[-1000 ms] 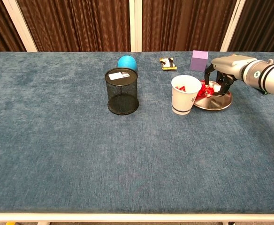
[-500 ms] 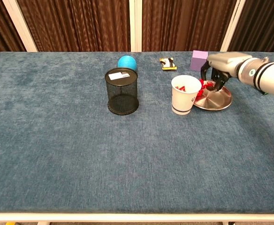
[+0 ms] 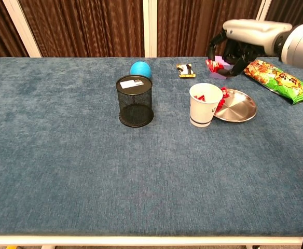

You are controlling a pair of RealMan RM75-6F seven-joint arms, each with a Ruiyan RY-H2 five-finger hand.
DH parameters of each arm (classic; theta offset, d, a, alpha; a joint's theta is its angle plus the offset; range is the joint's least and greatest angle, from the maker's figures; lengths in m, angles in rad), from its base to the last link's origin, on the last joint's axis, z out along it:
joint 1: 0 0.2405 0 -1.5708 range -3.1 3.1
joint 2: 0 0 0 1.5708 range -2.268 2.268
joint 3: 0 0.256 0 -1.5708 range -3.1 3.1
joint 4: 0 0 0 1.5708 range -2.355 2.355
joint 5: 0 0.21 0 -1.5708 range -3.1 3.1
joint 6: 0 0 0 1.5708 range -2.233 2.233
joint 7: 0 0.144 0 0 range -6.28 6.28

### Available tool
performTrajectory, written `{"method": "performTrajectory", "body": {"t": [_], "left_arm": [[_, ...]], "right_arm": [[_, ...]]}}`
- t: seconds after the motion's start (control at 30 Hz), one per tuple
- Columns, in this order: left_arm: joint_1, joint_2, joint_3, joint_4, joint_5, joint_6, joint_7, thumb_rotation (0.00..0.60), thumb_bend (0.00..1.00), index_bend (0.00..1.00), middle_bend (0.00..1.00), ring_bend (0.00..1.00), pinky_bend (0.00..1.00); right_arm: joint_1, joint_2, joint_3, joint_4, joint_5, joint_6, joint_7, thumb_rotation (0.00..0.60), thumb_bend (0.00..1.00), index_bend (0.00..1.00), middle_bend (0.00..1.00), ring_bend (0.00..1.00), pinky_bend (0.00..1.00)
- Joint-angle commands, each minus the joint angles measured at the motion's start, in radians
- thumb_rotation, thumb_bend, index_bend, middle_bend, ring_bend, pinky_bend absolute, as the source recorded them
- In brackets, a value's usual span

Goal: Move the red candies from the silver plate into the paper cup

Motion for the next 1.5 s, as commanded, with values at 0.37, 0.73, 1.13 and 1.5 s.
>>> {"method": "performTrajectory", "body": {"t": [0.37,0.73,1.13,1.5], "left_arm": [[-0.002,-0.005,0.005,0.003,-0.003,-0.009,-0.002,0.600,0.00,0.24,0.09,0.07,0.06],[0.002,-0.005,0.005,0.003,-0.003,0.000,-0.003,0.600,0.00,0.24,0.09,0.07,0.06],[-0.001,-0.004,0.003,-0.002,-0.006,-0.001,0.002,0.600,0.00,0.24,0.09,0.07,0.06],[-0.001,-0.004,0.003,-0.003,-0.013,-0.006,0.004,0.600,0.00,0.24,0.09,0.07,0.06]], "right_arm": [[0.040,-0.054,-0.046,0.030,0.003,-0.044,-0.067,0.600,0.34,0.39,0.90,0.93,1.00],[0.017,-0.027,-0.016,0.080,0.053,0.009,-0.058,0.600,0.32,0.33,0.90,0.93,1.00],[0.077,-0.199,-0.032,0.385,0.238,-0.159,-0.119,0.600,0.29,0.42,0.90,0.93,1.00],[0.127,-0.339,-0.025,0.581,0.270,-0.224,-0.136,0.600,0.28,0.43,0.90,0.93,1.00]]}}
